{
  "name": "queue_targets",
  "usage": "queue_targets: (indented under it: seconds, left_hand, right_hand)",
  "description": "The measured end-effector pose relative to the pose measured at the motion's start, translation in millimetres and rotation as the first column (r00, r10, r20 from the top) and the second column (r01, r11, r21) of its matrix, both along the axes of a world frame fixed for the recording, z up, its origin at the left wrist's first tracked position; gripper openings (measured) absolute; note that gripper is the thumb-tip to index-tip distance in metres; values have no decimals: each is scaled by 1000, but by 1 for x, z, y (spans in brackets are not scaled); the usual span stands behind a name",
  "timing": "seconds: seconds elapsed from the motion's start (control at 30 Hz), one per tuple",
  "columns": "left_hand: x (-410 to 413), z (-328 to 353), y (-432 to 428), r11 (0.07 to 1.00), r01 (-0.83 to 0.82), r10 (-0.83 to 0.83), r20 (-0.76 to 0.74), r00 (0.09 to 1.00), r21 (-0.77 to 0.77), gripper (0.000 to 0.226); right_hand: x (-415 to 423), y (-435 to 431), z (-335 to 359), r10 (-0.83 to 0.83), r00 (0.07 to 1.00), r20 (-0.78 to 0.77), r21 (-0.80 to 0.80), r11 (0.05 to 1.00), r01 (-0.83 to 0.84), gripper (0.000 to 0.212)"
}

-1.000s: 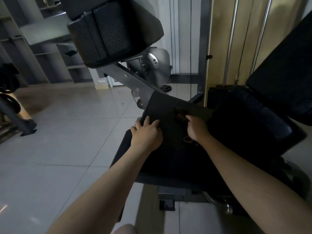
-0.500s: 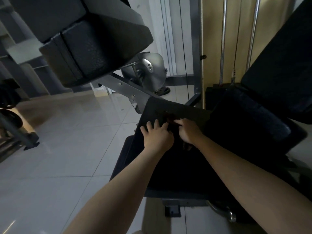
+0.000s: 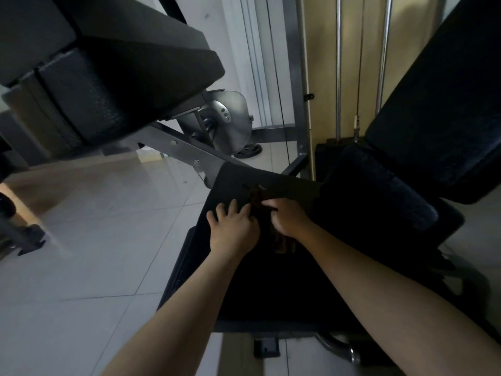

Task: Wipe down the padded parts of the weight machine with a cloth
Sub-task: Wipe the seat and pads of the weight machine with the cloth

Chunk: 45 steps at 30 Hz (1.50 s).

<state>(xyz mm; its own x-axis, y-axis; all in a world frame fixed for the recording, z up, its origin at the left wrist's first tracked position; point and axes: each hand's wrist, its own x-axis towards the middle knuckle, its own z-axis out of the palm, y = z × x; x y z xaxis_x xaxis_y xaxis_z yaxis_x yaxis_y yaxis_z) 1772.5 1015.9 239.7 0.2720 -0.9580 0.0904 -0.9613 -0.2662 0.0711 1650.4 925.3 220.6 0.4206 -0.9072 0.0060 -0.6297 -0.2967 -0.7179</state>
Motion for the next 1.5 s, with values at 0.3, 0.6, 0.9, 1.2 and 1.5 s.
queue_targets:
  seconds: [0.3, 0.6, 0.9, 1.2, 1.5]
  left_hand:
    - [-2, -5, -1, 1000, -8, 8, 17, 1000, 0, 52]
    - [3, -6, -4, 1000, -19, 19, 18, 1000, -5, 52]
    - [2, -4, -3, 1000, -2, 2, -3, 1000, -23, 51]
    - [6, -5, -1, 999, -3, 2, -8, 1000, -32, 51]
    - [1, -4, -4, 999, -4, 4, 1, 1000, -36, 50]
  right_hand:
    - [-30, 0, -19, -270, 962, -44, -33, 963, 269, 45]
    - [-17, 0, -14, -64, 998, 16, -51, 997, 64, 46]
    - [-15, 0, -19, -126, 988, 85, -29, 991, 129, 45]
    - [-43, -15, -30, -185, 983, -17, -93, 979, 183, 44]
    - [4, -5, -7, -56, 987, 150, 11, 998, 54, 46]
